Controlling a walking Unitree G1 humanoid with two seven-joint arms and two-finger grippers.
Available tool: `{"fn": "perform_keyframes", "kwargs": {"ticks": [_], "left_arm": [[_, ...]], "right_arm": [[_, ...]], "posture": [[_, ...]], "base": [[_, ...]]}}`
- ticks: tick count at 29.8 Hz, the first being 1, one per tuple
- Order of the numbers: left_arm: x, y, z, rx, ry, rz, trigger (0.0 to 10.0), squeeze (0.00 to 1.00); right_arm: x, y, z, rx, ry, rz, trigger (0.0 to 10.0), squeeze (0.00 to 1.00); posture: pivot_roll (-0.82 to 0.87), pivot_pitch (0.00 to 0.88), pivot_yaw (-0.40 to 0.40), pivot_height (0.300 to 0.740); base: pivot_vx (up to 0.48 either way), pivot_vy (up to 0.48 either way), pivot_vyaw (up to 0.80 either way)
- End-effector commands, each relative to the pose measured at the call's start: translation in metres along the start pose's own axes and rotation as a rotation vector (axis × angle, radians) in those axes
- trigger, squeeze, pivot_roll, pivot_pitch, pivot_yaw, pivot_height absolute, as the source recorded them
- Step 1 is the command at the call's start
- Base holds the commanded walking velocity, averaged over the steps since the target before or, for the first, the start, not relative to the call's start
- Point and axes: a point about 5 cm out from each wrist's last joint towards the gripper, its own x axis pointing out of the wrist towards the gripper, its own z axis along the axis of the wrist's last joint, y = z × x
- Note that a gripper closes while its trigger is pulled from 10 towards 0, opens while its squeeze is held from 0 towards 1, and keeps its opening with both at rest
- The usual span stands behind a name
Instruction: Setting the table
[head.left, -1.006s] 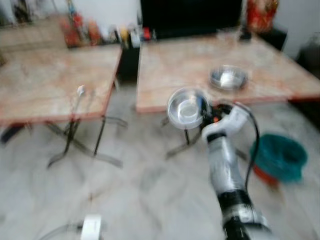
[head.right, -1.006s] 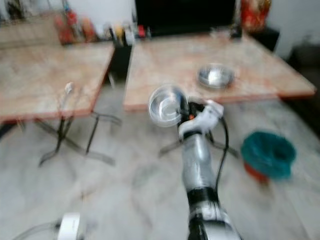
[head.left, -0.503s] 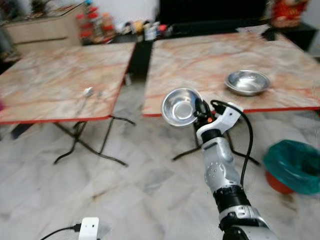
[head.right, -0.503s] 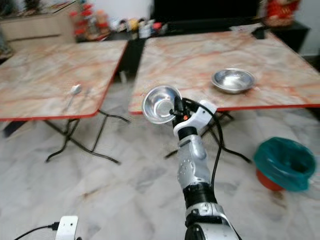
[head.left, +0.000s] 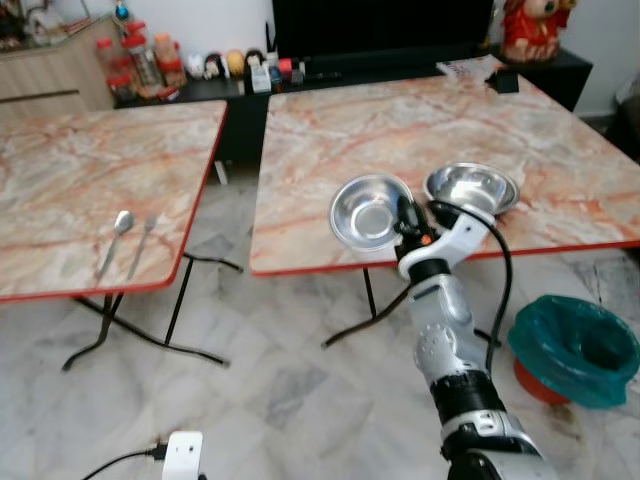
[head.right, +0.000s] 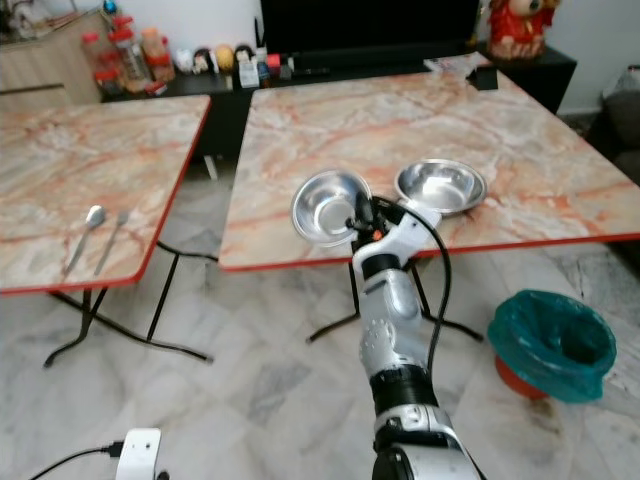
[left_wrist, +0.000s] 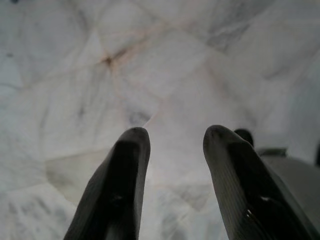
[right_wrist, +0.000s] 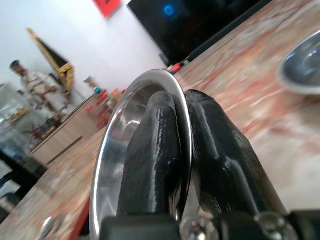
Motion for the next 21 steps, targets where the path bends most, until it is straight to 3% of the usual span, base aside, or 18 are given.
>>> {"fn": "perform_keyframes", "kwargs": {"ticks": [1, 21], "left_arm": [[-0.0007, -0.0004, -0.0037, -0.004, 0.011, -0.002, 10.0, 0.0], [-0.0002, -0.0014, -0.0014, -0.001, 0.007, -0.005, 10.0, 0.0]], "right_arm": [[0.0036, 0.0054, 0.0051, 0.01, -0.026, 0.01, 10.0, 0.0], [0.0035, 0.0052, 0.0041, 0.013, -0.02, 0.007, 10.0, 0.0]], "posture": [[0.04, 0.001, 0.065, 0.74], [0.04, 0.001, 0.065, 0.74]], "base": [[0.45, 0.0, 0.0], [0.452, 0.0, 0.0]]}}
